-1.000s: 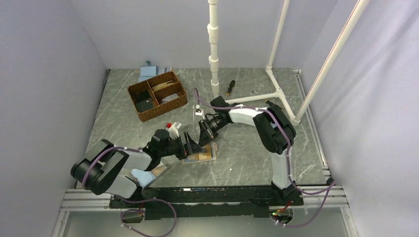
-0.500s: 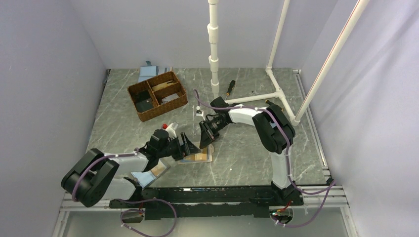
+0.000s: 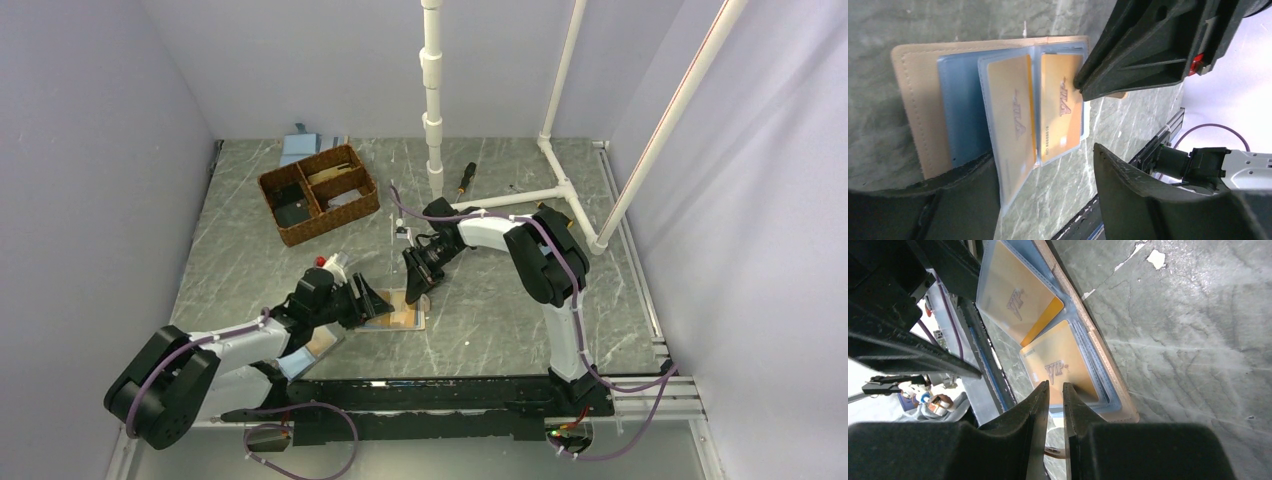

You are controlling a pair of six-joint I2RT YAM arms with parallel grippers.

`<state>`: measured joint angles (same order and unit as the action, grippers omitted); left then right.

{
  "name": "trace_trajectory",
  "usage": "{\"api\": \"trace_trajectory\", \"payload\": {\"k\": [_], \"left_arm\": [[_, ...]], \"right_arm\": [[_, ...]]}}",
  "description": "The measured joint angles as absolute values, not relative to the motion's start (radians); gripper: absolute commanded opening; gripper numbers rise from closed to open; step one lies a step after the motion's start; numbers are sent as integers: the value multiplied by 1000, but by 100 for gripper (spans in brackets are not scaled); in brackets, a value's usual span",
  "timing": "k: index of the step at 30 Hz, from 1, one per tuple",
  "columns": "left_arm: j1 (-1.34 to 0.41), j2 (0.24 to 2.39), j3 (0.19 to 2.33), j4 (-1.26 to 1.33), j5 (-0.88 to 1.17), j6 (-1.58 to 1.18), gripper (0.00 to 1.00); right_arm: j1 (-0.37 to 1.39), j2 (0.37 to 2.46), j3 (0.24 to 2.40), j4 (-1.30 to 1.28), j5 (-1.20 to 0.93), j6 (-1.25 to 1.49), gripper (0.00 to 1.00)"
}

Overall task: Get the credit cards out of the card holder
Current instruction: Remove the credit card from the card holder.

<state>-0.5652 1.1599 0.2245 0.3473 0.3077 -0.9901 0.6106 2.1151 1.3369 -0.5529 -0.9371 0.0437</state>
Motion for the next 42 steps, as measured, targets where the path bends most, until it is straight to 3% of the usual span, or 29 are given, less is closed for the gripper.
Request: {"api": "trace_trajectory", "payload": {"k": [8, 10, 13, 14, 24, 30, 42], "left_arm": [[-537, 1160, 200, 345, 308, -996, 43], [-530, 1159, 197, 339, 308, -998, 31], [-520, 1148, 186, 327, 308, -1001, 2], [-517, 1142, 179, 325, 308, -1003, 0], [-503, 1060, 131, 398, 344, -979, 0], [-503, 975, 131, 447, 352, -945, 0], [-503, 996, 131, 644, 390, -964, 0]], "right_arm": [[611, 2115, 1342, -566, -931, 19, 20], [611, 2115, 1342, -567, -930, 17, 20], [611, 2115, 1342, -568, -930, 14, 20], [611, 2115, 1344, -570, -930, 10, 20], [611, 2063, 1344, -607, -985, -99, 34], [606, 1943, 1339, -598, -1118, -126, 35], [558, 1947, 1310, -560, -1232, -67, 39]]}}
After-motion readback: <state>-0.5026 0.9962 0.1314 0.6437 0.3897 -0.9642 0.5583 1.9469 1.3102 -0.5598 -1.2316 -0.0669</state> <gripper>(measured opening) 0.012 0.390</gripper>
